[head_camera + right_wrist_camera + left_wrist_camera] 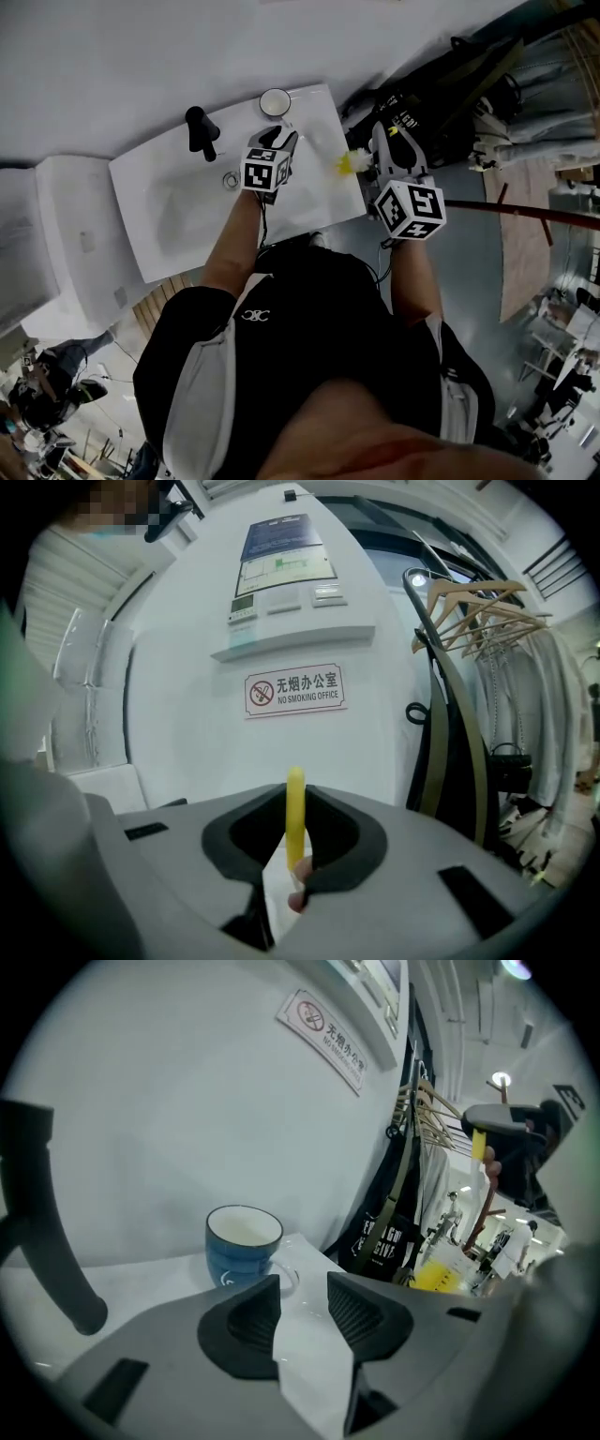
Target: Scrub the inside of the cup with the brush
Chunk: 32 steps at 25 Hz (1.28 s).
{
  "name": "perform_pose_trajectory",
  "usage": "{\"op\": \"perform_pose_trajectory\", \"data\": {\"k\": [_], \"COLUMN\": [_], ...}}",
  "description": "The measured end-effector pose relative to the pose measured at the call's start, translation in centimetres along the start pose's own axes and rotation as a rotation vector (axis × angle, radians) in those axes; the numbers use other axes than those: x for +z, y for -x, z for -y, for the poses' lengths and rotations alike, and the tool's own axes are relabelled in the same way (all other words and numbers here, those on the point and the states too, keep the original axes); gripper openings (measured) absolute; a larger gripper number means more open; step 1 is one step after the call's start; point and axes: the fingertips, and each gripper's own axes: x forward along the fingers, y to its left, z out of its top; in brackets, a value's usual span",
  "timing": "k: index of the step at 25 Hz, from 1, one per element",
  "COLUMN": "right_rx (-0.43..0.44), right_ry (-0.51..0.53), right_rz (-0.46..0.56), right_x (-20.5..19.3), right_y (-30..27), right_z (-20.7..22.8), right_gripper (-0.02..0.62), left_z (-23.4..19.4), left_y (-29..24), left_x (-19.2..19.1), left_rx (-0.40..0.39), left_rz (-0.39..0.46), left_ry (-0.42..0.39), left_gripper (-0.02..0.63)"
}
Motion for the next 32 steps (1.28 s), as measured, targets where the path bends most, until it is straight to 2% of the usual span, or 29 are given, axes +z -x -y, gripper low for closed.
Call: {"op": "perform_pose_trajectory", "data": {"k": [3,9,17,20,24,26,27,29,32], "right_rx": [-0.021,-0.061,-0.092,-0.096,-0.103,-0.106,-0.107,-0.104,-0.088], "right_ry": [0.01,0.017,0.045,0.045,0.05,0.047,0.044,0.038,0.032], "right_rz": [-0.013,-0.031,-0.038,-0.038,-0.032,-0.029,-0.028,-0.026,-0.021], "right_x": [-0.2,-0.4,-0.9,-0.9,-0.6,-0.6,-0.6,-0.7,-0.8], "right_y": [0.0,0.1,0.7,0.8,1.1,1.3,1.3,1.4,1.6], "right_z": [0.8,2.3,3.2,3.4,3.7,3.9,4.1,4.2,3.9], "right_gripper": [0.054,0.054,0.054,0.054,0.054,0.054,0.054,0.054,0.054], "left_z": [-0.6,-0.7,-1.3,-1.4,-1.8,-1.8,-1.7,-1.3,-0.3], "left_y": [-1.2,-2.7,-4.0,-4.6,-4.9,-4.7,-4.6,-4.5,-3.9], "left_x": [-0.3,-0.1,0.4,0.3,0.5,0.7,0.8,0.9,0.7], "left_rx": [-0.02,-0.096,-0.085,-0.1,-0.116,-0.106,-0.094,-0.086,-0.113], "left_rz": [-0.006,0.04,0.067,0.075,0.107,0.114,0.109,0.09,0.089], "left_ry": [0.065,0.276,0.339,0.393,0.493,0.461,0.418,0.341,0.29], "left_gripper": [0.153,0.153,0.15,0.146,0.104,0.091,0.053,0.051,0.049]}}
